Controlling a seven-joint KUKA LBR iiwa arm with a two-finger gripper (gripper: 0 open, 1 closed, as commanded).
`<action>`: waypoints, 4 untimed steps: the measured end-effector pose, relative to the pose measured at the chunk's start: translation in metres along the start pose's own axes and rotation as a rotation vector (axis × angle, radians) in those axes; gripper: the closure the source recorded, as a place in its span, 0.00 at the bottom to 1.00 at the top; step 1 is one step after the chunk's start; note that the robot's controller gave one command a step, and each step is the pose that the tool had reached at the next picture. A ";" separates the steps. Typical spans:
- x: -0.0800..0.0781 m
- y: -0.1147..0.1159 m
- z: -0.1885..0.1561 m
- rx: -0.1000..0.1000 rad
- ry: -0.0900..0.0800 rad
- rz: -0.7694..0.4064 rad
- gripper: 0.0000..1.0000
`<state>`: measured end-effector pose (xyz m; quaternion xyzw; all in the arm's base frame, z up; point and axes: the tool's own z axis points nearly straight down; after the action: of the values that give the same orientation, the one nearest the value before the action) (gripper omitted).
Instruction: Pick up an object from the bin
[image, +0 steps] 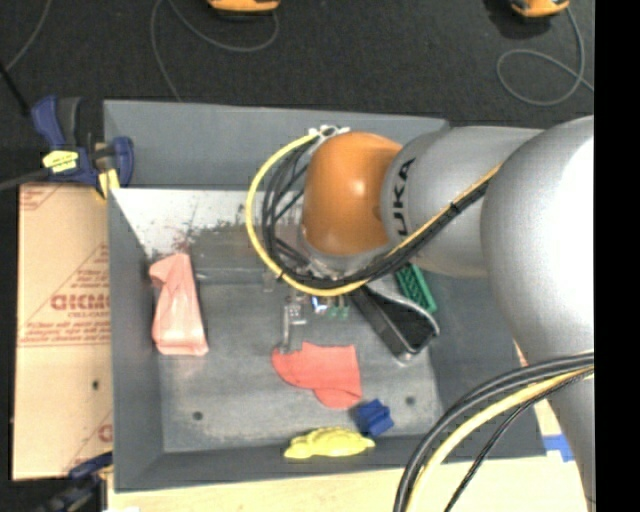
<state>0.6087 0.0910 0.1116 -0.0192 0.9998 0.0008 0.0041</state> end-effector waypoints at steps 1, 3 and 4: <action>0.002 -0.012 0.015 0.000 -0.002 0.049 0.00; 0.028 -0.047 0.032 0.002 -0.003 0.009 0.00; 0.035 -0.049 0.037 0.000 -0.003 -0.031 0.00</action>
Offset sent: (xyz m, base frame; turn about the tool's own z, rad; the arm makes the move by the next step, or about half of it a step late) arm -0.0221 -0.0920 -0.0416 -0.1663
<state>0.5759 0.0411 0.0742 -0.0347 0.9994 0.0010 0.0055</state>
